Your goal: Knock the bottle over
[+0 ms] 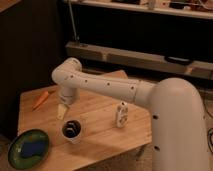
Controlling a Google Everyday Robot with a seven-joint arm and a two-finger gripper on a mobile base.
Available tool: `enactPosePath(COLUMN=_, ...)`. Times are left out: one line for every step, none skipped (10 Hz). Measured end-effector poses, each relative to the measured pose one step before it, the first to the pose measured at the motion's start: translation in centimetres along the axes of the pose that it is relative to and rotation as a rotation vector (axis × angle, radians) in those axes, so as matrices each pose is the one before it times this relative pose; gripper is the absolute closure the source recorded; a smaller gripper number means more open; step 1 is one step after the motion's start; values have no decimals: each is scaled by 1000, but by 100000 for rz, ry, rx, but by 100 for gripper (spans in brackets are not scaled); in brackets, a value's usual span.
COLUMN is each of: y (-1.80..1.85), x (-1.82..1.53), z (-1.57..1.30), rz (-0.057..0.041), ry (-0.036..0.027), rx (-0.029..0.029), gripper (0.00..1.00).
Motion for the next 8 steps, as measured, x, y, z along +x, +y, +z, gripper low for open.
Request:
enactPosePath(y=21, x=-17, z=1, rz=50, ry=-2, rx=-2, gripper=20)
enactPosePath(y=12, x=-13, z=-3, rz=25, ry=-6, rx=-9, gripper=20)
enactPosePath(y=-5, x=3, z=1, rz=-10, ry=2, rx=2, gripper=20)
enactPosePath(y=10, x=-9, z=0, rz=44, ry=-3, rx=0, gripper=20)
enactPosePath(y=0, x=1, z=-4, rz=0, ry=4, rx=-5, gripper=20)
enactPosePath(y=5, x=-2, z=2, rz=4, ry=-1, rx=-5, gripper=20)
enactPosePath(y=-4, x=2, z=0, rz=-1, ry=2, rx=12, gripper=20)
enactPosePath(y=4, x=-1, z=-1, rz=3, ry=-2, rx=-9, gripper=20)
